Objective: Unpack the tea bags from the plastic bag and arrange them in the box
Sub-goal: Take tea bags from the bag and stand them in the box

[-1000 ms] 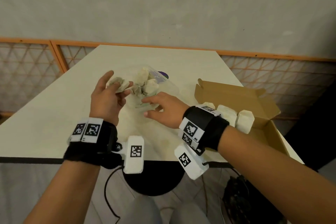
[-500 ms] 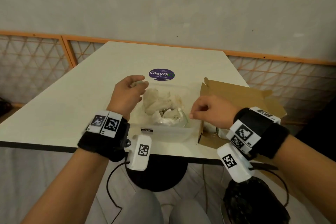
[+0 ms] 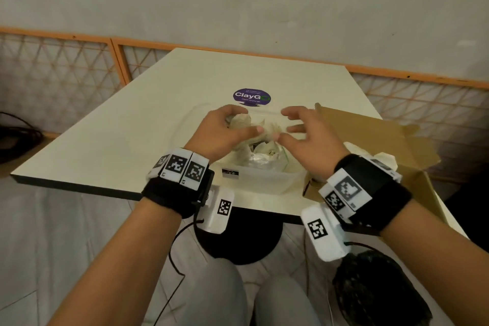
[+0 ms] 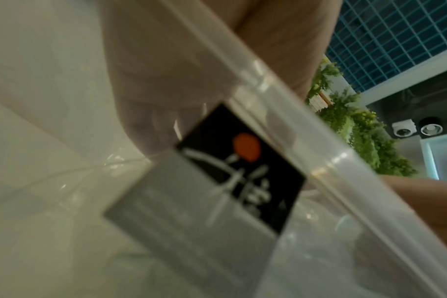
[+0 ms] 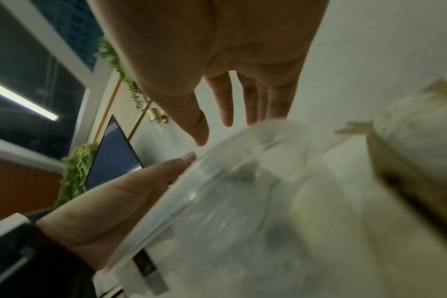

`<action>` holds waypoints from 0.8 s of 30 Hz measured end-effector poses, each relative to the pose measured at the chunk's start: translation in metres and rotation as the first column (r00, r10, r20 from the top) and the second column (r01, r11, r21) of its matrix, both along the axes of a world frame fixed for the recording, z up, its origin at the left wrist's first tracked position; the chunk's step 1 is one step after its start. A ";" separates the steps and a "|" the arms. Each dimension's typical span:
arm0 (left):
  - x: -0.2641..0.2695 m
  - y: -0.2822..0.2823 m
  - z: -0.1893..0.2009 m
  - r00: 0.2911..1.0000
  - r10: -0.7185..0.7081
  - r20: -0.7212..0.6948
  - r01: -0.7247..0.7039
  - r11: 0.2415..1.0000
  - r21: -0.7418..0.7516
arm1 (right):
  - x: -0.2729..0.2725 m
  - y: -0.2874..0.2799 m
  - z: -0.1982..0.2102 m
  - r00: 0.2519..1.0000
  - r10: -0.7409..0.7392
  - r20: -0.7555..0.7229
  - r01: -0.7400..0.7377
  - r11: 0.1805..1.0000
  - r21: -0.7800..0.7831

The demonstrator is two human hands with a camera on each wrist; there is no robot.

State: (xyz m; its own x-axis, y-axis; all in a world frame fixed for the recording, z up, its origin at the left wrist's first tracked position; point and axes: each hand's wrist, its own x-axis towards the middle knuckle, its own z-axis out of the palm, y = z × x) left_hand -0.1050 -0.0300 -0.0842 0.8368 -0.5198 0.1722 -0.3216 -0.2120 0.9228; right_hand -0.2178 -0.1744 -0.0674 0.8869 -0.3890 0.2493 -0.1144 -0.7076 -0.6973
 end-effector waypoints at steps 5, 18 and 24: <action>0.004 -0.001 -0.004 0.999 -0.040 0.029 0.039 0.999 0.027 | 0.018 0.010 -0.010 0.989 -0.009 -0.148 0.003 0.999 -0.041; 0.018 -0.003 -0.006 0.966 0.070 -0.248 -0.153 0.929 -0.336 | 0.029 0.011 -0.002 0.981 0.068 0.183 -0.156 0.838 0.522; 0.014 -0.004 -0.012 0.938 -0.048 -0.345 -0.092 0.921 -0.378 | 0.050 0.021 0.001 0.988 0.107 0.109 -0.145 0.883 0.447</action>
